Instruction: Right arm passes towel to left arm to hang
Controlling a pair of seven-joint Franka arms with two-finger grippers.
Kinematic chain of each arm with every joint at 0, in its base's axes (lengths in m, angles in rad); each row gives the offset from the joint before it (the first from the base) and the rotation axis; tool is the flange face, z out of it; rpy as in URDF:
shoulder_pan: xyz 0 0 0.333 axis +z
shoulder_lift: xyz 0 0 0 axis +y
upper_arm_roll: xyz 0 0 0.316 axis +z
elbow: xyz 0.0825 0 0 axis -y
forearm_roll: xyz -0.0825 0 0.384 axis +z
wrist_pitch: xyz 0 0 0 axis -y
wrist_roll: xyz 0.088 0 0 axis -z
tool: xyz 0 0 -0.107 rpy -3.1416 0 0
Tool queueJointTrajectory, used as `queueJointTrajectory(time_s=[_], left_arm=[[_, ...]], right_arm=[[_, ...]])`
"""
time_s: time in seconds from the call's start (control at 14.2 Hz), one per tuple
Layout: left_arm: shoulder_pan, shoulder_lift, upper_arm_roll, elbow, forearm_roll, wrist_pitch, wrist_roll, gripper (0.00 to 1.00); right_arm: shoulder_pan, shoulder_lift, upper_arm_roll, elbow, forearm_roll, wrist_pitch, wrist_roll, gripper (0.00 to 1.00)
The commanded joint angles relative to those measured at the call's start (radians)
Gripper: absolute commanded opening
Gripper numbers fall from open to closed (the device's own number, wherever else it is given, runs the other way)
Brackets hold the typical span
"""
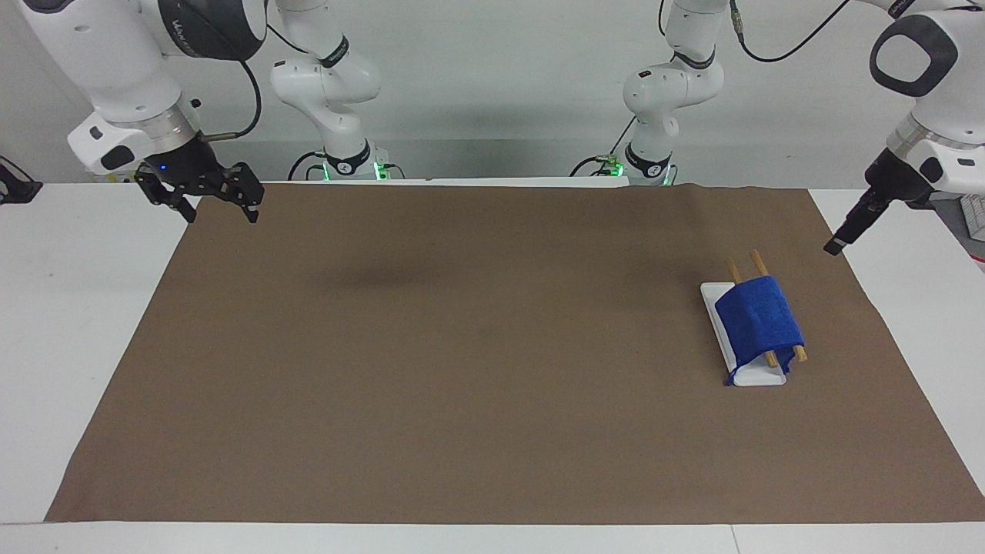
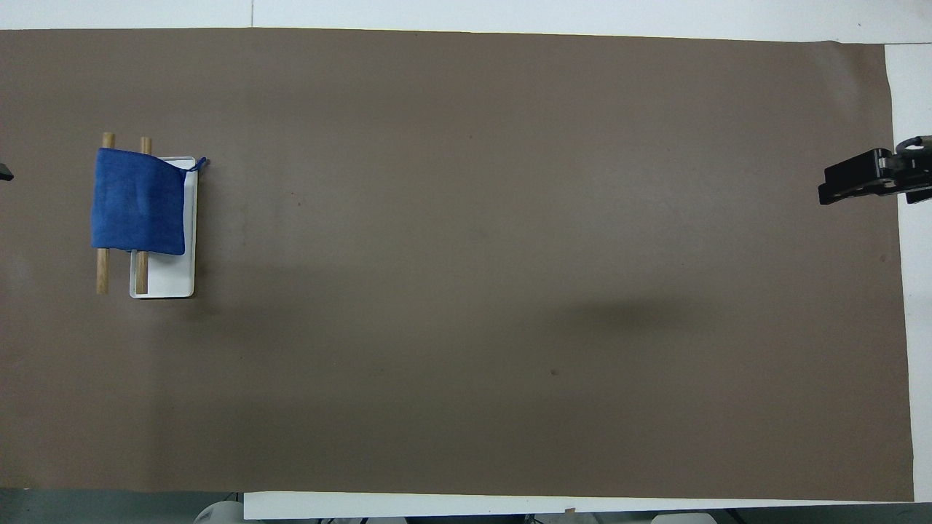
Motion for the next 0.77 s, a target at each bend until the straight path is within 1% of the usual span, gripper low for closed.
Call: queueJointTrajectory(time_s=[0.0, 0.14, 0.28, 0.35, 0.49, 0.63, 0.7], left_arm=[[-0.088, 0.021, 0.003, 0.120, 0.061, -0.172, 0.064, 1.00], [-0.176, 0.063, 0.004, 0.189, 0.127, -0.252, 0.127, 1.00], [-0.193, 0.096, 0.001, 0.244, 0.131, -0.318, 0.164, 1.00], [-0.193, 0.101, 0.000, 0.257, 0.124, -0.328, 0.199, 1.00], [-0.202, 0.094, 0.009, 0.254, 0.087, -0.323, 0.259, 1.00], [-0.218, 0.084, 0.013, 0.246, 0.076, -0.311, 0.265, 1.00], [-0.219, 0.068, 0.015, 0.231, 0.063, -0.296, 0.265, 1.00]], right_arm=[[-0.004, -0.024, 0.007, -0.031, -0.005, -0.006, 0.007, 1.00], [-0.008, -0.024, 0.007, -0.033, -0.005, -0.006, 0.009, 1.00], [-0.010, -0.024, 0.007, -0.033, -0.005, -0.008, 0.009, 1.00], [-0.010, -0.024, 0.007, -0.031, -0.005, -0.008, 0.009, 1.00], [-0.009, -0.024, 0.007, -0.031, -0.005, -0.006, 0.009, 1.00], [-0.009, -0.024, 0.007, -0.031, -0.005, -0.006, 0.007, 1.00], [-0.010, -0.024, 0.007, -0.031, -0.005, -0.008, 0.009, 1.00]])
